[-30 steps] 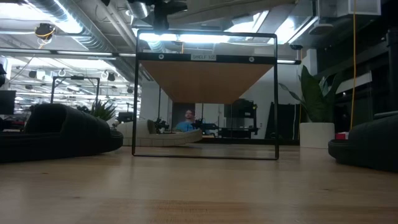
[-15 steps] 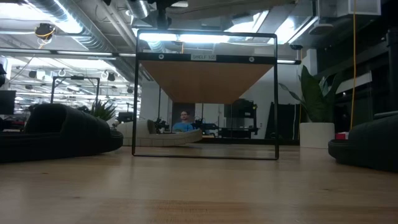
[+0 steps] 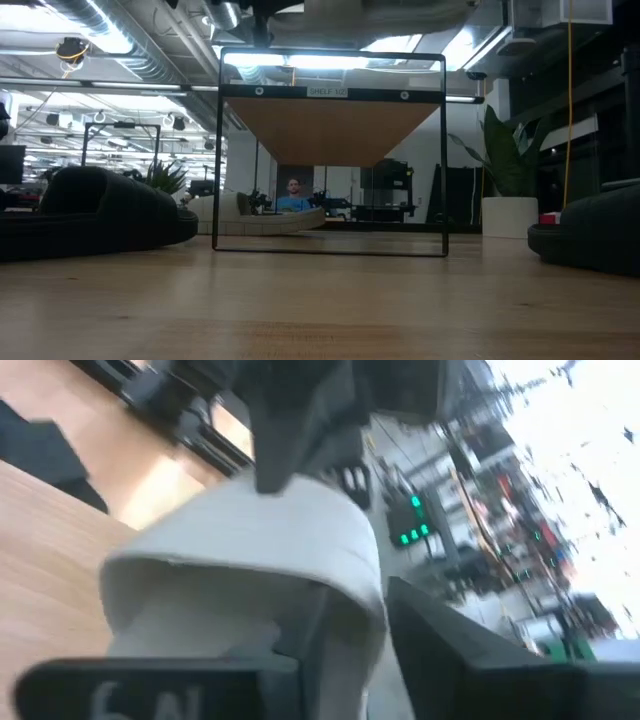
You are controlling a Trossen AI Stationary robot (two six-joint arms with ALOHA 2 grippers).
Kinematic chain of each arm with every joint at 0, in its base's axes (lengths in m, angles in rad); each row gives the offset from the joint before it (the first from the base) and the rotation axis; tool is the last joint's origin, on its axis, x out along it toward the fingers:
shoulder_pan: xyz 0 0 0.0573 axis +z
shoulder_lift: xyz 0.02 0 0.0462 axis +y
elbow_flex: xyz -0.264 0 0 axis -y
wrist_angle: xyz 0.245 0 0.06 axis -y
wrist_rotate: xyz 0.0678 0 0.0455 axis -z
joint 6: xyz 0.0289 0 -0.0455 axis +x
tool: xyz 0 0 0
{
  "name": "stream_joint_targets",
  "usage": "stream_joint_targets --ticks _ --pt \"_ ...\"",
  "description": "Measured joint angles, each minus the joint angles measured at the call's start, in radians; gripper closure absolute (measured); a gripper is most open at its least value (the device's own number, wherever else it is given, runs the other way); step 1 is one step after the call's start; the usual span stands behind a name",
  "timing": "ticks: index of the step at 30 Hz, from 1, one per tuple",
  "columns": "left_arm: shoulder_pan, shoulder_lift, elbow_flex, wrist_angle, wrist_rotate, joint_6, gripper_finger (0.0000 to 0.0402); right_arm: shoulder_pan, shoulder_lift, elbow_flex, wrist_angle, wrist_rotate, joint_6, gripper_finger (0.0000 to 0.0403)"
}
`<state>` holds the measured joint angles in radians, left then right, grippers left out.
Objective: Pick and place slides into the shelf
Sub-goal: Put the right gray slide on the shelf
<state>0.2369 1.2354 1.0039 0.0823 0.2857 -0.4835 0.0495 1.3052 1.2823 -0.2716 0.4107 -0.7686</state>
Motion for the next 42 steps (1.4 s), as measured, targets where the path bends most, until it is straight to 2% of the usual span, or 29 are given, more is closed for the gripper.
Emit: stream_joint_targets --ticks 7,13,17,23,31,36,42 --pt "0.032 0.001 0.000 -0.002 -0.009 0.023 0.0400 0.027 -0.021 0.002 -0.047 0.038 0.035 0.0233" --pt "0.078 0.000 0.000 -0.001 -0.007 0.023 0.0401 0.060 -0.059 0.002 -0.117 0.080 0.112 0.0230" --pt "0.114 0.000 0.000 -0.002 0.015 -0.007 0.0401 0.084 -0.085 0.002 -0.167 0.089 0.176 0.0264" --pt "0.175 -0.001 0.000 -0.029 0.023 -0.084 0.0401 0.122 -0.112 0.002 -0.226 0.088 0.215 0.0387" --pt "0.267 0.000 0.000 -0.110 0.033 -0.087 0.0401 0.144 -0.113 0.002 -0.259 0.087 0.264 0.0397" --pt "0.321 0.000 0.000 -0.110 0.098 -0.080 0.0401 0.153 -0.113 0.001 -0.307 0.084 0.326 0.0399" --pt "0.367 0.014 0.000 -0.106 0.138 -0.052 0.0401 0.164 -0.111 -0.090 -0.246 0.055 0.357 0.0400"
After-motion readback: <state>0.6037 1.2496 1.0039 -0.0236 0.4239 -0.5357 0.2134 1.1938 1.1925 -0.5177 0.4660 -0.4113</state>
